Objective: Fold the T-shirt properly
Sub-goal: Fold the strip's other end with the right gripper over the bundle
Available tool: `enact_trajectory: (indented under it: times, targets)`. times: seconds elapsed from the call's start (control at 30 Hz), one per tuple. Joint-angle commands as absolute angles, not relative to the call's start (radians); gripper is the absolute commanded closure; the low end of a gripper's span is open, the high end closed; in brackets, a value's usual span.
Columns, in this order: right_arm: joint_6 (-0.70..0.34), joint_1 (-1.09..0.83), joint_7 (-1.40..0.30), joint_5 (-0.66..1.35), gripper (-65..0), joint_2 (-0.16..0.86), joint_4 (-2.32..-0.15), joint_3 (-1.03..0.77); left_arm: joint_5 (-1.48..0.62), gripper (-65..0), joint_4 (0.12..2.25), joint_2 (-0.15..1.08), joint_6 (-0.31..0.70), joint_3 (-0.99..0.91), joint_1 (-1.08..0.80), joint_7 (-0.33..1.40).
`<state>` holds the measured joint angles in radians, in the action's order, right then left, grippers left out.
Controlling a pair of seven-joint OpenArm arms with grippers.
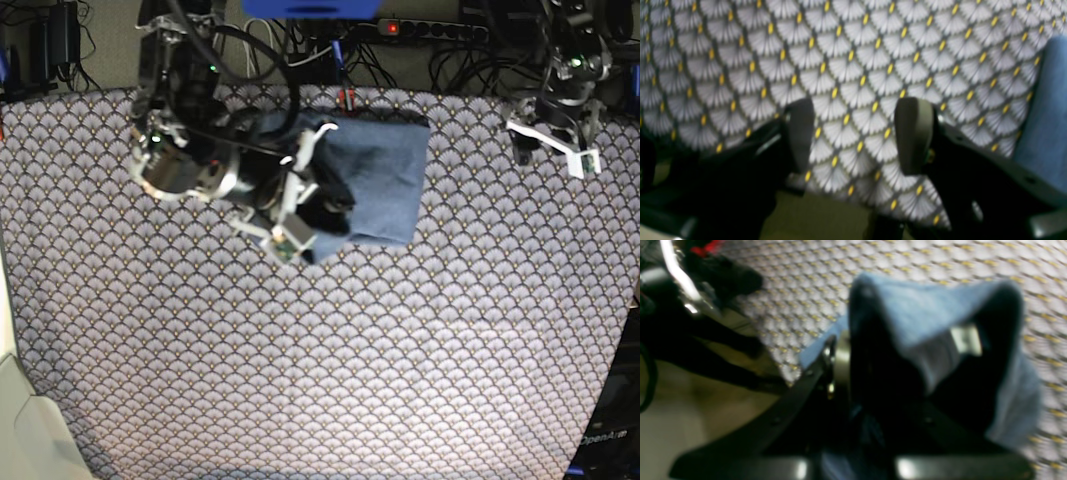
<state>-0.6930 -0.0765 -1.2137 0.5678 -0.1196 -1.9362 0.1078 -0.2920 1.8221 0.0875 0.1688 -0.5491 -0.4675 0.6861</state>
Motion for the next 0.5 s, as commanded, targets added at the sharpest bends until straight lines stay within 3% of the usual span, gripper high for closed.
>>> enact_trajectory:
  times: [0.0,0.47]
  targets:
    - [-0.698,-0.058,-1.182,0.590,0.0,-0.125,-1.926,0.111,-0.298,-38.1,1.853,0.097,0.174,-0.555,-0.472,0.664]
    - [-0.698,0.068,-1.112,0.590,0.0,-0.157,-1.646,0.113,-0.300,-38.1,1.856,0.093,0.176,-0.552,-0.483,0.664]
